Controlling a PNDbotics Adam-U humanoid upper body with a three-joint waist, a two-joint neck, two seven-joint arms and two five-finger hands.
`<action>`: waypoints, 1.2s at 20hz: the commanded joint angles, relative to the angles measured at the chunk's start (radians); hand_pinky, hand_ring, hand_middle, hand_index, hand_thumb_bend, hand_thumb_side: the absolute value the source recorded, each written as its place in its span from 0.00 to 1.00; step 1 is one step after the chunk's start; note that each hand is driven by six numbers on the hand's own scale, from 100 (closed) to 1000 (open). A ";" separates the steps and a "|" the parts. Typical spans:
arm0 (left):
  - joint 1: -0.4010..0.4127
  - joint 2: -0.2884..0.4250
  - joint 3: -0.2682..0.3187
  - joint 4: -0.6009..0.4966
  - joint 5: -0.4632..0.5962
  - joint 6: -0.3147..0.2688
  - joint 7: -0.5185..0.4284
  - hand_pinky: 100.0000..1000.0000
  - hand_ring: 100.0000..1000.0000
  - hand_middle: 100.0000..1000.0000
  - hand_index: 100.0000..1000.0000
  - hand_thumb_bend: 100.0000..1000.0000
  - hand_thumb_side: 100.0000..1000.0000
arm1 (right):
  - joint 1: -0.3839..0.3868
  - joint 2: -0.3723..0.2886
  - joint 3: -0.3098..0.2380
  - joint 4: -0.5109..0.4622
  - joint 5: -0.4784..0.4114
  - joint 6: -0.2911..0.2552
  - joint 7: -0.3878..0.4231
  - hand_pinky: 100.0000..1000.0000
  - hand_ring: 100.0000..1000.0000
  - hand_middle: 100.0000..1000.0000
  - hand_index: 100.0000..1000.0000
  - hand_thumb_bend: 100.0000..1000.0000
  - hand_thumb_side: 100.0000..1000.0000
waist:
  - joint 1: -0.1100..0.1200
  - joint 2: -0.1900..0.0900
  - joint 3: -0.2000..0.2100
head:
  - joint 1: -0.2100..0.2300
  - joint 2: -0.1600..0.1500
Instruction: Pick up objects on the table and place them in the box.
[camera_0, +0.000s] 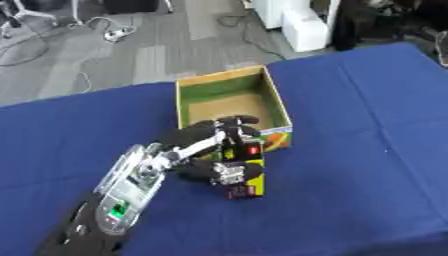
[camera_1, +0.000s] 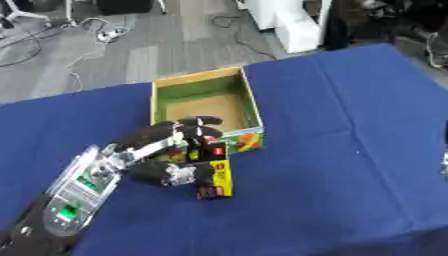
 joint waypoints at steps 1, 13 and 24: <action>-0.010 0.009 0.007 -0.023 -0.002 0.004 -0.008 0.65 0.73 0.98 0.92 0.37 1.00 | -0.009 -0.025 -0.010 -0.013 0.004 0.000 -0.002 0.20 0.38 0.47 0.63 0.00 1.00 | -0.004 -0.006 0.002 | 0.003 -0.011; -0.035 0.010 0.040 -0.124 -0.026 0.031 -0.003 0.67 0.75 1.00 0.91 0.36 0.99 | -0.004 -0.026 -0.012 -0.013 0.006 -0.002 0.001 0.21 0.38 0.47 0.64 0.00 1.00 | -0.004 -0.007 0.008 | 0.000 -0.009; -0.055 -0.002 0.038 -0.049 -0.062 0.041 -0.035 0.75 0.83 1.00 0.96 0.41 0.98 | -0.003 -0.026 -0.011 -0.013 0.004 0.006 0.006 0.21 0.38 0.47 0.64 0.00 1.00 | -0.004 -0.008 0.007 | -0.001 -0.005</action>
